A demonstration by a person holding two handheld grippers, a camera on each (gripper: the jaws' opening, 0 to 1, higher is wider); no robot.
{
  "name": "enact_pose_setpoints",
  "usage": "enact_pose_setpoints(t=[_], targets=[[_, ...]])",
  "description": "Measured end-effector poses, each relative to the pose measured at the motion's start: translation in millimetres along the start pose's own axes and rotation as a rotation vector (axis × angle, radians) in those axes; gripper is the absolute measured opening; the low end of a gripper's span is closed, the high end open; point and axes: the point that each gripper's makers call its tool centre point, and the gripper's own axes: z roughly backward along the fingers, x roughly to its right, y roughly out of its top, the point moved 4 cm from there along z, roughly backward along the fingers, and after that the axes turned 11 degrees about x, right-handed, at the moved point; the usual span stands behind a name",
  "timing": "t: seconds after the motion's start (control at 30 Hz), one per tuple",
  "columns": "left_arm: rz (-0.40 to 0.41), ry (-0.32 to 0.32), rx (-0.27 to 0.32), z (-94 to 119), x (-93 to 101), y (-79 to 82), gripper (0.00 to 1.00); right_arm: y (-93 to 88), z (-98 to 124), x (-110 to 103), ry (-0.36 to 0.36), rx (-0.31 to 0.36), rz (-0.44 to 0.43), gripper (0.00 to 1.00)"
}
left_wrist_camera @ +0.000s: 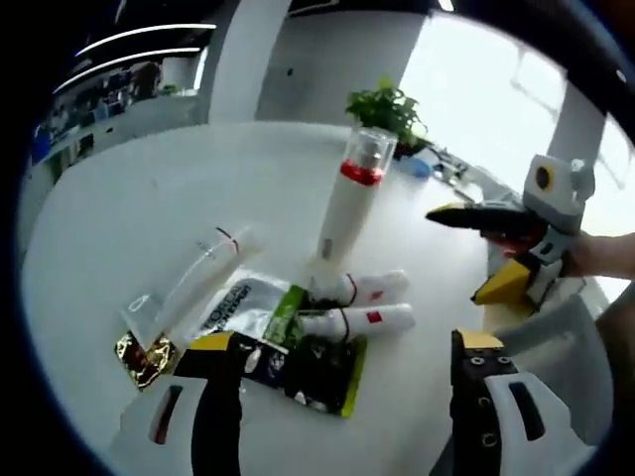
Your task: Arrange the skincare products in the storage area until every visible bottle or jar stands upright without overlapping.
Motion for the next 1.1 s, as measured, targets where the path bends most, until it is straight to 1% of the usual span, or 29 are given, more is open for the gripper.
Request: enact_pose_setpoints(t=[0.1, 0.17, 0.27, 0.47, 0.7, 0.87, 0.97, 1.1], targets=[[0.020, 0.033, 0.020, 13.1, 2.1, -2.4, 0.89, -1.8, 5.2, -5.7, 0.003, 0.001, -0.007, 0.82], [0.033, 0.043, 0.027, 20.0, 4.8, -5.2, 0.90, -3.1, 9.1, -10.6, 0.004, 0.000, -0.010, 0.84], [0.032, 0.053, 0.032, 29.8, 10.8, -9.2, 0.92, -3.6, 15.0, -16.4, 0.008, 0.002, -0.018, 0.84], [0.025, 0.083, 0.056, 52.2, 20.4, -15.9, 0.96, 0.6, 26.1, -26.8, 0.012, 0.013, -0.015, 0.90], [0.042, 0.123, 0.071, 74.5, 23.8, -21.4, 0.97, 3.2, 35.0, -33.6, 0.001, 0.032, -0.047, 0.95], [0.041, 0.157, 0.077, 89.3, 22.3, -25.5, 0.97, 9.1, 39.2, -36.5, -0.003, 0.051, -0.063, 0.95], [0.045, 0.173, 0.075, 96.9, 21.4, -29.9, 0.97, 9.3, 42.4, -40.1, -0.003, 0.052, -0.061, 0.95], [0.074, 0.185, 0.086, 105.3, 22.3, -32.9, 0.97, 8.7, 44.2, -42.2, -0.003, 0.055, -0.063, 0.95]])
